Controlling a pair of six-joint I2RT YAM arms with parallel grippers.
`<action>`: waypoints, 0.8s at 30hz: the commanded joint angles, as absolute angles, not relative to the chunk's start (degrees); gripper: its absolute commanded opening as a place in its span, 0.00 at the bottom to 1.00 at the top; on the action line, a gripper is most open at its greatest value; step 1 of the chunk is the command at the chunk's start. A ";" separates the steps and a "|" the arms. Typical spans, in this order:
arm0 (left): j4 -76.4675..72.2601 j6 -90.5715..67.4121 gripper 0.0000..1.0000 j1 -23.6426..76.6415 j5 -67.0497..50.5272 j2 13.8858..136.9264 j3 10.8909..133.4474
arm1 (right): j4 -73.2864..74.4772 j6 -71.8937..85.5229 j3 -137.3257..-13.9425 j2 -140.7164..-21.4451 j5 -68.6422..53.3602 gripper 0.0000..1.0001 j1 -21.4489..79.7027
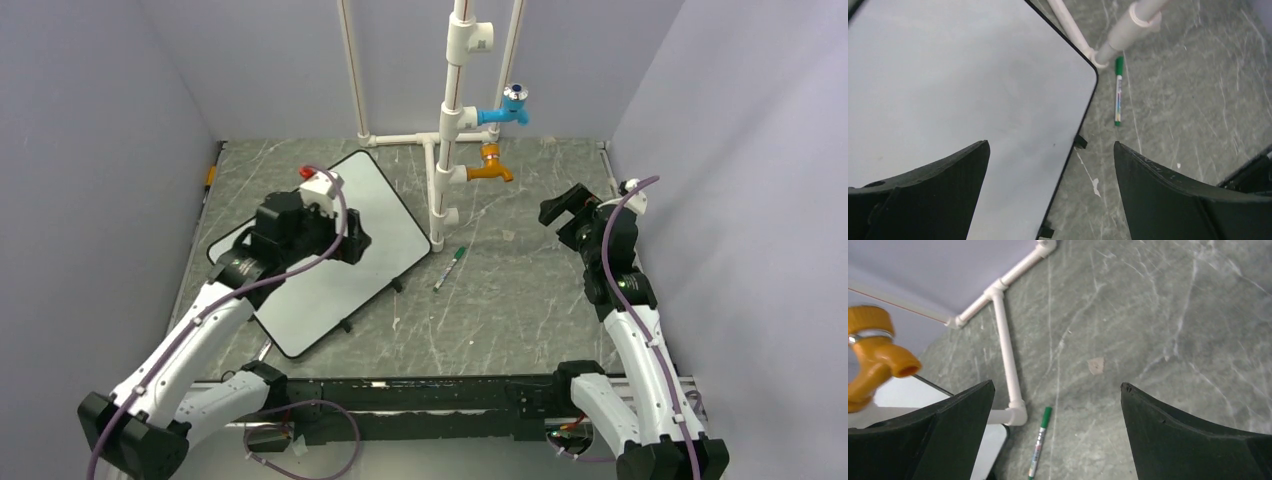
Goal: Write a sentence on the whiteboard
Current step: Pick up the whiteboard marker from the center of the board.
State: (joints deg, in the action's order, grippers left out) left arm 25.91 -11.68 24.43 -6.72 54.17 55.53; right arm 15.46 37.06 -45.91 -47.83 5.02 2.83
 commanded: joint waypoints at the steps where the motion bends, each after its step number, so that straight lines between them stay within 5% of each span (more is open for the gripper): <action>1: 21.57 -12.30 0.99 30.61 -4.70 57.22 55.02 | 20.74 36.96 -43.65 -44.82 8.38 1.00 2.85; 24: 7.56 -12.67 0.84 50.40 -0.13 84.05 59.14 | 27.48 41.67 -38.78 -54.03 7.30 1.00 15.72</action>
State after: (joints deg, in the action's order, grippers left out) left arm 13.52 -13.21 48.14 -1.17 79.05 54.46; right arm 27.77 40.95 -36.60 -53.12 6.15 15.22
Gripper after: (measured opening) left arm 0.867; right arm 0.997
